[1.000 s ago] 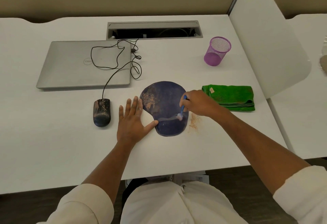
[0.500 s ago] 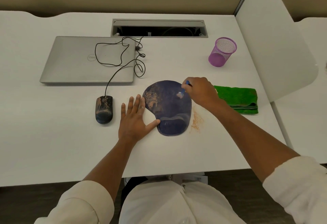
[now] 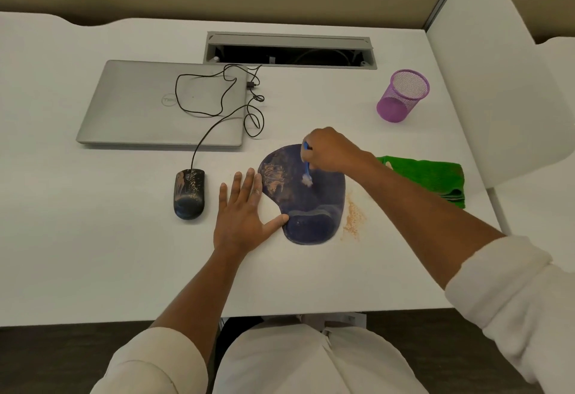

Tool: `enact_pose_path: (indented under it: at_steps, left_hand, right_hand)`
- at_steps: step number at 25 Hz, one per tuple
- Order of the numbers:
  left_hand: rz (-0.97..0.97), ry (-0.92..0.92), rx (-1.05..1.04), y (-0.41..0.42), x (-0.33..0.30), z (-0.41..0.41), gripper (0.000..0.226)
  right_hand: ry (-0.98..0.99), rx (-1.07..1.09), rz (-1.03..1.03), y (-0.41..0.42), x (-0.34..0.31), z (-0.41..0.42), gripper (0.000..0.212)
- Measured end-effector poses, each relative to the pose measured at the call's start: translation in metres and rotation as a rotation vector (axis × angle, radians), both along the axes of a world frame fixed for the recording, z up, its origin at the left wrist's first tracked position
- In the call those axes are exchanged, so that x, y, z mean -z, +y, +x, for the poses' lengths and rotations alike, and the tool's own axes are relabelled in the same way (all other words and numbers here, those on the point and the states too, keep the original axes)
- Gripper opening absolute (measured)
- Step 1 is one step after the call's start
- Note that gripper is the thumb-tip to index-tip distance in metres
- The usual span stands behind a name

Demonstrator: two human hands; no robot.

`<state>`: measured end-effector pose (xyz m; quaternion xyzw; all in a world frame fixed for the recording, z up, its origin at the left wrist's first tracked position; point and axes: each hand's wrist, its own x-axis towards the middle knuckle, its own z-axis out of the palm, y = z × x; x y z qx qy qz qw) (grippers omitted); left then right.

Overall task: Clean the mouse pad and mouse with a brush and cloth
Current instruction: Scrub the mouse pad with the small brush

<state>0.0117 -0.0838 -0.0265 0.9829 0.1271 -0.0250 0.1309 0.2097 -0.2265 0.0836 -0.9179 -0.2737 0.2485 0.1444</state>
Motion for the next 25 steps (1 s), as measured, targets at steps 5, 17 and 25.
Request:
enact_pose_path:
  at_steps: [5,17,25]
  left_hand:
    - [0.006,-0.001,0.004,0.001,0.001,0.001,0.109]
    - [0.01,-0.008,0.001,0.001,0.004,0.0,0.112]
    - [0.006,-0.002,0.005,0.001,0.003,0.0,0.111]
  right_hand:
    - [-0.069,0.077,0.124,0.013,0.007,0.0,0.022]
    - [0.15,-0.185,-0.298,-0.017,-0.011,0.02,0.009]
    - [0.003,0.012,0.021,-0.02,-0.013,0.027,0.015]
